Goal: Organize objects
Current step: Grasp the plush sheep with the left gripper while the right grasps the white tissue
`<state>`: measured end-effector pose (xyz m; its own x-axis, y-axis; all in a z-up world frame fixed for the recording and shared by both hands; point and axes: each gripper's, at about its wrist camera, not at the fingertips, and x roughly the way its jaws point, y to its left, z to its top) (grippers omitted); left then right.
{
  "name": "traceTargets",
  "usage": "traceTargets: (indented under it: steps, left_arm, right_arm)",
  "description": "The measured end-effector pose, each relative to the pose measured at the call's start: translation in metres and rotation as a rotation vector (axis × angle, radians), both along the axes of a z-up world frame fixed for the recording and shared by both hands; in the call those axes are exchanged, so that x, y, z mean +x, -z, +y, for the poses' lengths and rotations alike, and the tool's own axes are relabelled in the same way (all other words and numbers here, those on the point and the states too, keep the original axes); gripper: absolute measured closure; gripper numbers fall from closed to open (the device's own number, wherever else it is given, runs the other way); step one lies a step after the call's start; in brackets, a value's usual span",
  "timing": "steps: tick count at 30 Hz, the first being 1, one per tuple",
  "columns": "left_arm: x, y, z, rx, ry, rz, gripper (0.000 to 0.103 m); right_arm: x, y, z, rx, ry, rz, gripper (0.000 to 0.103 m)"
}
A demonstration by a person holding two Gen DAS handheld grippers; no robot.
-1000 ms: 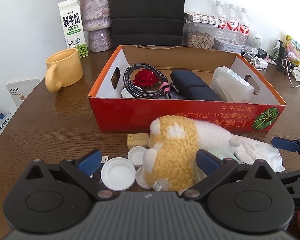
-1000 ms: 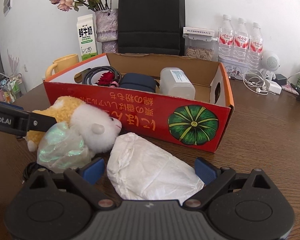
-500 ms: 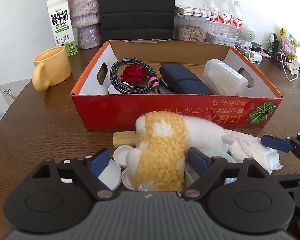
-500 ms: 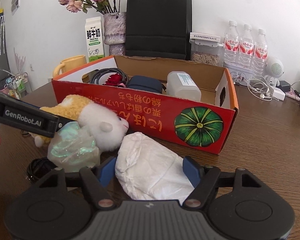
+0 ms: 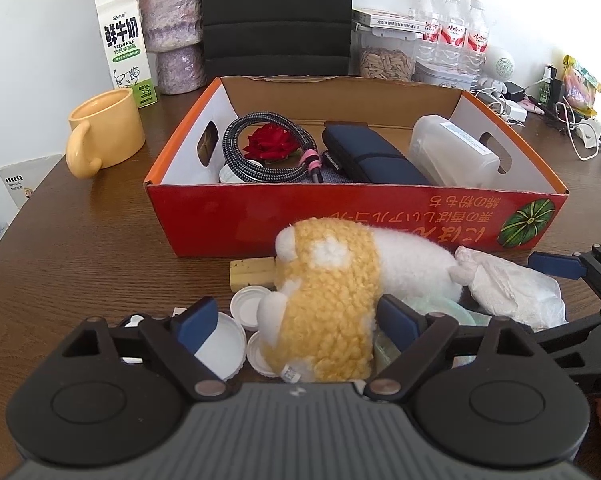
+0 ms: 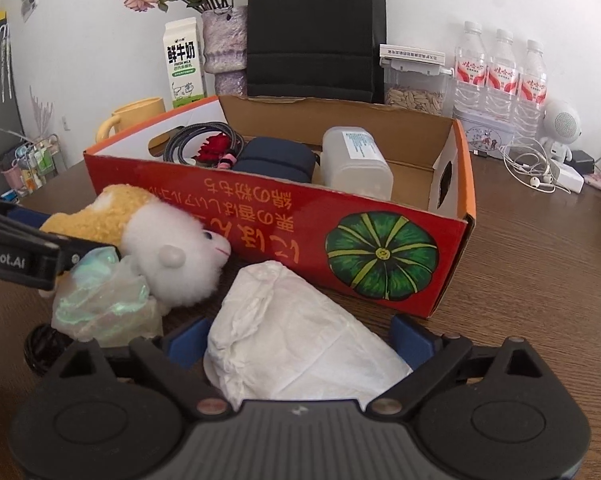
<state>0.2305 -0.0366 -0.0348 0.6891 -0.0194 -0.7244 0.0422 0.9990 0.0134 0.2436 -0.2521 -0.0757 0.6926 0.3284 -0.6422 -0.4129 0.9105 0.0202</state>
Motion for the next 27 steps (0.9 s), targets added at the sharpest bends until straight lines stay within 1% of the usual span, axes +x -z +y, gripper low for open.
traceTargets:
  steps: [1, 3, 5, 7, 8, 10, 12, 16, 18, 19, 20, 22, 23, 27]
  left_arm:
    - [0.000, 0.000, 0.000, 0.000, 0.000, 0.000, 0.015]
    - [0.000, 0.000, 0.000, 0.000, 0.001, -0.001, 0.015]
    - [0.000, 0.000, 0.000, -0.002, 0.000, 0.000, 0.015]
    - [0.000, 0.000, 0.000, -0.002, -0.002, 0.002, 0.015]
    - [0.000, 0.000, 0.000, -0.004, -0.003, 0.002, 0.015]
    - [0.000, 0.000, 0.001, -0.008, -0.006, 0.005, 0.015]
    - [-0.001, 0.001, 0.002, -0.010, -0.008, 0.005, 0.015]
    - [-0.002, 0.001, 0.002, -0.009, -0.006, 0.003, 0.016]
    - [-0.003, 0.000, 0.002, -0.017, 0.000, 0.004, 0.023]
    - [-0.004, 0.000, 0.001, -0.023, 0.007, 0.004, 0.028]
    - [-0.004, -0.001, 0.001, -0.029, 0.015, 0.003, 0.036]
    - [-0.006, -0.002, -0.001, -0.036, 0.030, -0.001, 0.046]
    - [-0.007, -0.003, -0.003, -0.034, 0.036, -0.008, 0.049]
    - [-0.010, -0.004, -0.005, -0.035, 0.037, -0.018, 0.052]
  right_arm:
    - [-0.002, -0.001, 0.001, 0.004, -0.010, -0.004, 0.013]
    - [-0.004, -0.001, 0.001, 0.002, -0.011, -0.011, 0.017]
    - [-0.007, -0.002, 0.001, 0.005, -0.011, -0.020, 0.022]
    - [-0.010, -0.004, 0.001, 0.008, -0.011, -0.030, 0.035]
    - [-0.012, -0.004, 0.001, 0.008, -0.012, -0.033, 0.037]
    - [-0.015, -0.005, 0.002, 0.007, -0.015, -0.042, 0.047]
    - [-0.019, -0.005, 0.003, 0.002, -0.015, -0.051, 0.051]
    - [-0.025, -0.005, 0.005, -0.006, -0.010, -0.067, 0.053]
    - [-0.029, -0.006, 0.004, -0.001, -0.007, -0.075, 0.053]
    - [-0.030, -0.007, 0.004, 0.000, -0.004, -0.078, 0.053]
    - [-0.032, -0.007, 0.004, 0.001, 0.000, -0.084, 0.053]
    - [-0.035, -0.008, 0.003, 0.003, 0.008, -0.092, 0.053]
    - [-0.036, -0.008, 0.003, 0.003, 0.012, -0.093, 0.053]
    - [-0.039, -0.008, 0.002, 0.005, 0.026, -0.095, 0.053]
